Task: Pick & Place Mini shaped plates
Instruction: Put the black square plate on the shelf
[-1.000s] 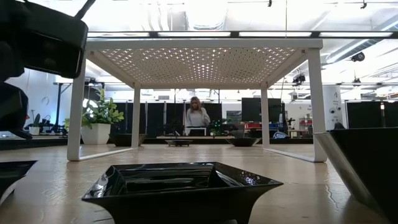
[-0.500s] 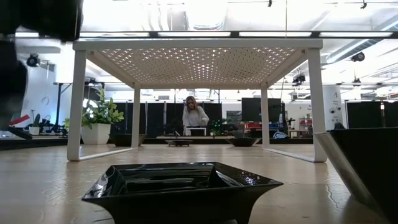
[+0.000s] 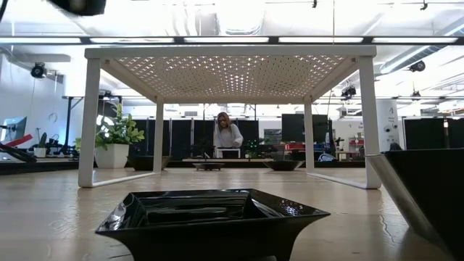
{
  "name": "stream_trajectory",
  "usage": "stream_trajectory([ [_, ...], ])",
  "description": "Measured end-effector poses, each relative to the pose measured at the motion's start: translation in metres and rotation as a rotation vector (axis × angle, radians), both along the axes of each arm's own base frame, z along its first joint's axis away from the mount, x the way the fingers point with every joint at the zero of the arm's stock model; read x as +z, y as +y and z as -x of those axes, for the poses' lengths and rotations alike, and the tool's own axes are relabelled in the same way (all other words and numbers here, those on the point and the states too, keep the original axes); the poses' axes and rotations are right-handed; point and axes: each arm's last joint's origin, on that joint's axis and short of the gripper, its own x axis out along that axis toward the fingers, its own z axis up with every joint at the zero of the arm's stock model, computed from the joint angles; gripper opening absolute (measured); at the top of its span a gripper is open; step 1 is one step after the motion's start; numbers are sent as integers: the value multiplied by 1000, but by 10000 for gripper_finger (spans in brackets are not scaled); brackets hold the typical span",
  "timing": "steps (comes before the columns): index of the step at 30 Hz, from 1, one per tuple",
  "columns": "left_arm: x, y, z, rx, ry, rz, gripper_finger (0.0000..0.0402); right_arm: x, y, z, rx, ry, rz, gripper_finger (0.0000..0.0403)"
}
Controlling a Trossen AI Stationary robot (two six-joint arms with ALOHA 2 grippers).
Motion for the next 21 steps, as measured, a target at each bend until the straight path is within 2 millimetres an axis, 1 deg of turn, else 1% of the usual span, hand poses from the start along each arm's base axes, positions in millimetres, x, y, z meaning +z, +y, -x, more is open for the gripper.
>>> stream_trajectory([
  [4,24,26,-5,19,-14,-78,0,0,0,0,0,0,0,72],
  [8,33,55,-15,63,41,-158,0,0,0,0,0,0,0,72],
  [14,37,92,-37,7,57,-185,0,0,0,0,0,0,0,72],
  [18,31,114,-51,-24,87,-221,0,0,0,0,0,0,0,72],
  [21,23,122,-60,-50,108,-266,0,0,0,0,0,0,0,72],
])
